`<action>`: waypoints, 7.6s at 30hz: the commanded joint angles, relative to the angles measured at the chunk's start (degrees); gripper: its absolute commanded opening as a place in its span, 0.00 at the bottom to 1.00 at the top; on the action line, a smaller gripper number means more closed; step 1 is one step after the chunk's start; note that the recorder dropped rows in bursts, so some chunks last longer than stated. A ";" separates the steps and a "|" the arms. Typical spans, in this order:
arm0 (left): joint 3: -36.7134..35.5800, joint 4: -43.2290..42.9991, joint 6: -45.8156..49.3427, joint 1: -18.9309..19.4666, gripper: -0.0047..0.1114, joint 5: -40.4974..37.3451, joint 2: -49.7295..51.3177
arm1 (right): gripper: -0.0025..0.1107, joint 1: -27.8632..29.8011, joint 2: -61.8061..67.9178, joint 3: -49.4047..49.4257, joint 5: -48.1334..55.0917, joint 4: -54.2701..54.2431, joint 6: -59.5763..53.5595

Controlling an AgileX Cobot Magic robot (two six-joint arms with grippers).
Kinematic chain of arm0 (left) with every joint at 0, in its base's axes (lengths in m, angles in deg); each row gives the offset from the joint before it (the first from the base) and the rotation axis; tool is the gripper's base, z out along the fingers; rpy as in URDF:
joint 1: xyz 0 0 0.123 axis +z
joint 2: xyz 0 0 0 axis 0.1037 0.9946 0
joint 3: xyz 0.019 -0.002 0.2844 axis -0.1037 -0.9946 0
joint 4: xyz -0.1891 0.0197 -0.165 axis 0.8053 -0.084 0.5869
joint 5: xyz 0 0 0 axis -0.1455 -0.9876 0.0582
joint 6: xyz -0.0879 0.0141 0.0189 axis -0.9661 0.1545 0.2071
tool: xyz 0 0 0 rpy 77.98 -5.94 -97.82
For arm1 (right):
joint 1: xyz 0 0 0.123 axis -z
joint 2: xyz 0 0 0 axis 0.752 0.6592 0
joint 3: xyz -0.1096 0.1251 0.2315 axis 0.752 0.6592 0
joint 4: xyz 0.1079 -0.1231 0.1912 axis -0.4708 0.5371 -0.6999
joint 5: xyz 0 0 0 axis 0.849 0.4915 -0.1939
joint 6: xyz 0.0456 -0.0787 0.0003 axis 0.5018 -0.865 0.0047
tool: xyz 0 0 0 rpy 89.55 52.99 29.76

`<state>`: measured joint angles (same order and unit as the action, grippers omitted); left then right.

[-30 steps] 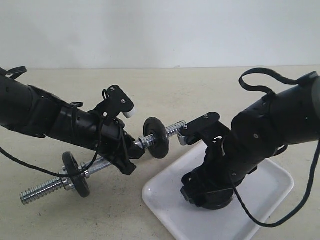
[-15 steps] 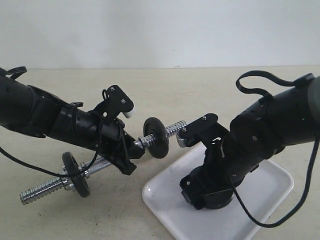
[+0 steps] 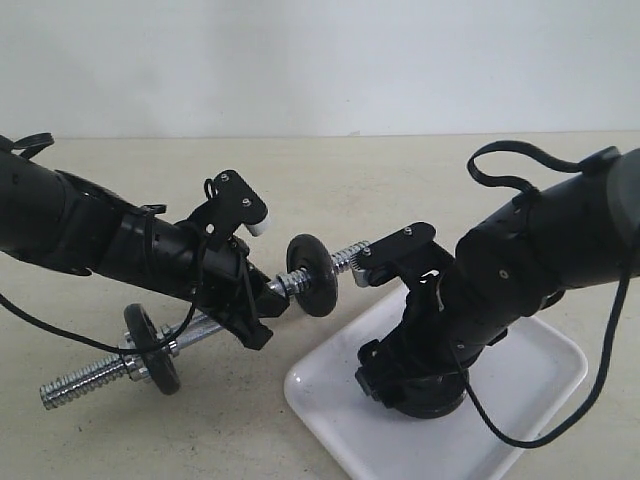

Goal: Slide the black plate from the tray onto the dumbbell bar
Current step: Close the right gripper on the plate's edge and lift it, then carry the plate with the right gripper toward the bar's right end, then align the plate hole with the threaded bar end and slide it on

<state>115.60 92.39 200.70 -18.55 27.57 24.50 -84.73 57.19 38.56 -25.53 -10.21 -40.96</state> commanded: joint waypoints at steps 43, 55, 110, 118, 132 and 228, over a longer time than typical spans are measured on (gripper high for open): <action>0.21 0.22 -0.03 -0.09 0.08 0.11 -1.08 | 0.95 0.13 0.91 -1.43 11.50 0.12 -1.78; 0.21 0.22 -0.03 -0.09 0.08 0.11 -1.08 | 0.83 0.03 0.91 -1.43 9.13 0.12 -0.08; -2.68 -5.20 -3.20 -0.09 0.08 0.14 -8.24 | 0.02 17.41 -13.32 -1.31 -0.14 -57.06 -48.75; -3.52 -5.35 -3.65 -0.09 0.08 -3.86 -11.72 | 0.02 28.06 -13.32 -1.31 22.81 -87.95 -80.31; -4.47 -7.08 -4.50 -0.09 0.08 -6.33 -13.73 | 0.02 29.08 -6.90 -1.31 30.86 -93.08 -87.81; -4.47 -7.08 -4.50 -0.09 0.08 -4.92 -13.13 | 0.02 31.44 4.97 -8.03 50.25 -97.59 -90.82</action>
<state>109.86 81.96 196.83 -18.55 24.81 13.43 -53.34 63.17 30.89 21.29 -105.78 -131.44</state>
